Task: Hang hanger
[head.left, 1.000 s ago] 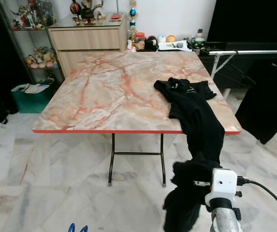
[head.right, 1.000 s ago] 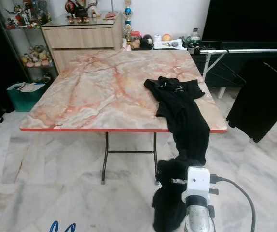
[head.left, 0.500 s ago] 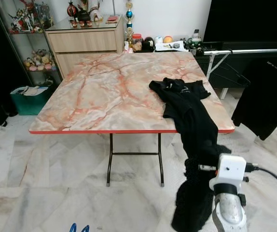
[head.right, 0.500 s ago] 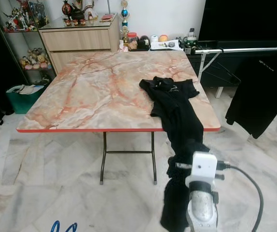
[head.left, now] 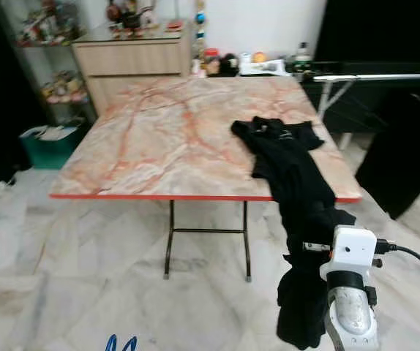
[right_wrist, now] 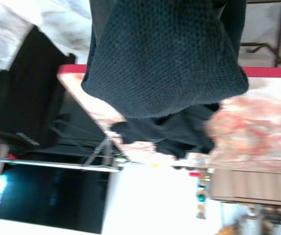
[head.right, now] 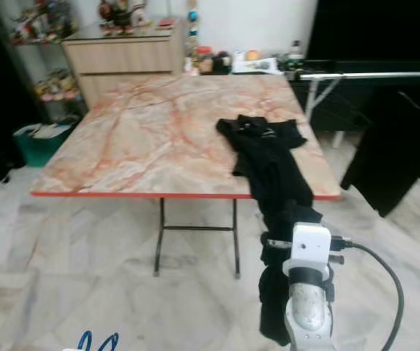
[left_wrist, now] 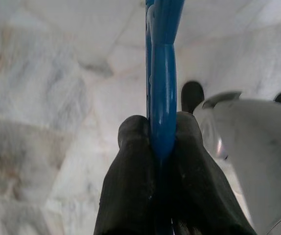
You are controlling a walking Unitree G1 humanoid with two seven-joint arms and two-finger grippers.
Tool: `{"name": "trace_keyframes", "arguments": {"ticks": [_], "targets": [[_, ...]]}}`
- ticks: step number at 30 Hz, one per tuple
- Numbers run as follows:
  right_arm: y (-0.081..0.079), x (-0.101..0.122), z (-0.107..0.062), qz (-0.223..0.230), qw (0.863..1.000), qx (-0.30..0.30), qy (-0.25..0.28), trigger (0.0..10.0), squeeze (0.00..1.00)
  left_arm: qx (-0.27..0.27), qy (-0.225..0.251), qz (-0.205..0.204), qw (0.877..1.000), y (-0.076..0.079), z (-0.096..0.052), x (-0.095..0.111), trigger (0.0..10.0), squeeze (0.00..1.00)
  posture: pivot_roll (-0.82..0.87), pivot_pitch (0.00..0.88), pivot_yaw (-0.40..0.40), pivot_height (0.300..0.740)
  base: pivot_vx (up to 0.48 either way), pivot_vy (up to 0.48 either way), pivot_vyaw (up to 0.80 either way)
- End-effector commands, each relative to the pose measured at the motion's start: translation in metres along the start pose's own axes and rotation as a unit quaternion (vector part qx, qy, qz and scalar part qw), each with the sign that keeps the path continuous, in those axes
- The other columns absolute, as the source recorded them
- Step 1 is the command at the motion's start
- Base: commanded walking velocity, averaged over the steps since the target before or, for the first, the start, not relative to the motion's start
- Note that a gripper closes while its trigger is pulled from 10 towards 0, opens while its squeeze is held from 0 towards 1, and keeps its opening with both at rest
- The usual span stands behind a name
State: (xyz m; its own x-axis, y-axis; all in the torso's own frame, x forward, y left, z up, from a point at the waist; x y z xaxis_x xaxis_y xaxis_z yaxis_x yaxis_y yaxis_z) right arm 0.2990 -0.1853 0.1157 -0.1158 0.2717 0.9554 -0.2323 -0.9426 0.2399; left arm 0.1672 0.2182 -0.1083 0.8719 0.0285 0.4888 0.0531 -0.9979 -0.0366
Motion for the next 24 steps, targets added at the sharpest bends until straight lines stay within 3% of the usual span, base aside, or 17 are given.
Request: {"name": "trace_keyframes", "arguments": {"ticks": [1,6,13,24], "targets": [[-0.001,0.013,0.002,0.005,1.000,0.001,0.025,10.0,0.00,0.006,-0.013,0.017,1.000,-0.006,-0.001,-0.007,10.0,0.00,0.05,0.000,0.074,0.740,0.000,0.000,0.80],[-0.002,0.015,0.002,0.005,1.000,0.003,0.030,10.0,0.00,0.006,-0.011,0.018,1.000,-0.004,-0.001,-0.005,10.0,0.00,0.04,0.000,0.073,0.740,0.000,0.000,0.75],[0.005,0.016,0.004,0.011,0.999,-0.015,0.028,10.0,0.00,0.001,-0.010,0.036,0.999,-0.002,-0.001,-0.004,10.0,0.00,0.04,0.000,0.060,0.740,0.000,0.000,0.00],[0.017,0.020,0.012,0.000,0.999,-0.027,0.032,10.0,0.00,0.006,0.013,0.024,1.000,0.002,0.000,0.001,10.0,0.00,0.04,0.000,0.033,0.740,0.000,0.000,0.00]]}}
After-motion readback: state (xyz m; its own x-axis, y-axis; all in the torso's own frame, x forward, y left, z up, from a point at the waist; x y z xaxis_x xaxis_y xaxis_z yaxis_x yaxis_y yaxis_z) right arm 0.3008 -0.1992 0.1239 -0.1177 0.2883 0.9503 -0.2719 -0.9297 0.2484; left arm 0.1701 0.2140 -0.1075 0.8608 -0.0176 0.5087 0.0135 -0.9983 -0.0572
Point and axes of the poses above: a point about 5 cm out from each wrist's last joint towards the gripper, its own z axis pointing out of the wrist towards the gripper, its own x axis along the axis of the wrist's last joint, y = z × x, the point moved 2 cm from there along z, pointing out of the wrist towards the gripper, and after that the axes turned 4 degrees about -z, right-handed, at the moved point
